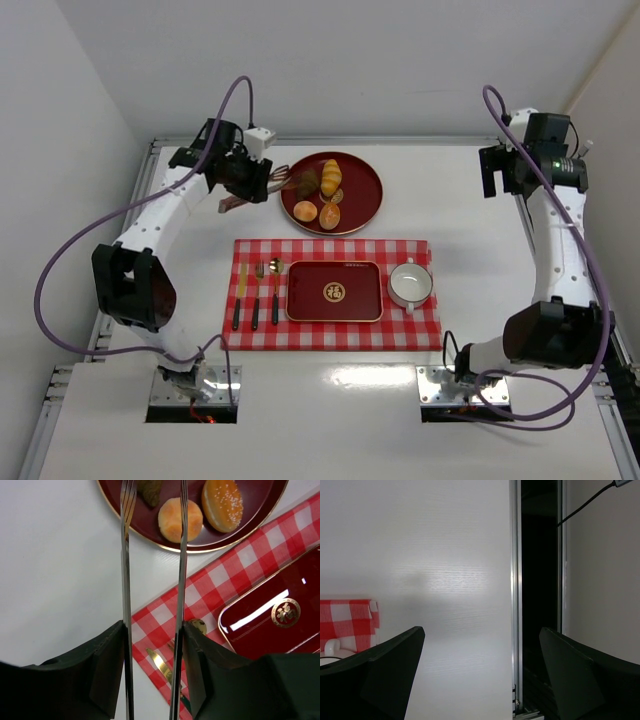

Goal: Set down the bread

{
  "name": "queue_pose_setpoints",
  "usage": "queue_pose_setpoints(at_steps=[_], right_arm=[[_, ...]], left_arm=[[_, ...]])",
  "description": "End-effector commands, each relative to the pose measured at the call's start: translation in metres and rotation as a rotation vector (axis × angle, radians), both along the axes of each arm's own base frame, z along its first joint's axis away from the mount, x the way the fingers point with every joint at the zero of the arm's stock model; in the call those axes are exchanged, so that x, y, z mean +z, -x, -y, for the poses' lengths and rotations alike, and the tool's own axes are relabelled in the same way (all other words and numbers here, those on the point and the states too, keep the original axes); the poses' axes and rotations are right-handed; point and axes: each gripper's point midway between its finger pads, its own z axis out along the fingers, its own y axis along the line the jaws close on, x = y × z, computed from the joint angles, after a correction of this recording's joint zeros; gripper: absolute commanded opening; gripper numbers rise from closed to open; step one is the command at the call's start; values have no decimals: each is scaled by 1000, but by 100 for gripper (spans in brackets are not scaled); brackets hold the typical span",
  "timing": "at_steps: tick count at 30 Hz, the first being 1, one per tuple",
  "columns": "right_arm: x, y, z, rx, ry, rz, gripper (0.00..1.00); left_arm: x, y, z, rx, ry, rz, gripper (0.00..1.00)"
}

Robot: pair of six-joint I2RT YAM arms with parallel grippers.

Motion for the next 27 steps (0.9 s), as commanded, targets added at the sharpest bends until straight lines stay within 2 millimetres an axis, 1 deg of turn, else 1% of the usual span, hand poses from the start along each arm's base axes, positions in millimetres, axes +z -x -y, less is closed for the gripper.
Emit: queue_pose_setpoints(at_steps=[1, 2, 3, 4, 5, 6, 7, 9, 10, 12, 13, 14, 15, 16, 18, 19, 21, 23, 24, 25, 26, 27], right_arm=[[20, -1, -1, -5, -2, 87, 99], [20, -1, -1, -5, -2, 87, 99], [20, -1, -1, -5, -2, 87, 99], [18, -2, -1, -5, -2, 87, 99], [18, -2, -1, -5, -2, 87, 99], [22, 0, -1, -5, 0, 96, 99], [22, 0, -1, -5, 0, 96, 99], [18, 0, -1, -5, -2, 87, 99], [18, 1, 0, -12, 4, 86, 99], [18, 1, 0, -12, 4, 86, 99], [18, 1, 0, -12, 4, 86, 99], [18, 1, 0, -12, 4, 86, 99], [21, 3, 0, -12, 6, 95, 99], [17, 4, 1, -19, 9, 83, 99], [17, 4, 1, -19, 9, 83, 99], [17, 4, 1, -19, 9, 83, 99], [12, 7, 1, -19, 6, 65, 99], [12, 7, 1, -19, 6, 65, 99], [12, 6, -1, -12, 0, 66, 99], [16, 5, 0, -12, 2, 76, 99], [13, 4, 0, -6, 7, 65, 99], [16, 4, 0, -6, 7, 68, 99]], left_arm=[[33, -2, 19, -16, 35, 116, 43], [31, -2, 19, -16, 34, 114, 43], [30, -1, 24, -14, 31, 112, 43], [33, -4, 23, -6, 29, 138, 43], [28, -1, 25, -10, 21, 129, 43], [30, -3, 30, -10, 26, 141, 43], [30, -3, 31, -10, 26, 141, 43], [15, -3, 39, -25, 13, 113, 45], [11, -4, 39, -25, 10, 104, 45], [2, -2, 48, -54, 0, 94, 45], [-6, -5, 46, -42, -16, 86, 45], [-12, -1, 49, -52, -20, 73, 46], [-14, -4, 46, -40, -30, 82, 46], [-20, -5, 47, -40, -32, 75, 46], [-26, -7, 46, -34, -40, 73, 47], [-26, -7, 46, -34, -40, 73, 47], [-35, -7, 50, -44, -47, 53, 49], [-37, -7, 49, -29, -49, 51, 49], [-41, -6, 53, -39, -51, 42, 49], [-42, -7, 51, -33, -58, 44, 50], [-45, -5, 51, -33, -61, 36, 52], [-45, -5, 51, -33, -61, 36, 52]])
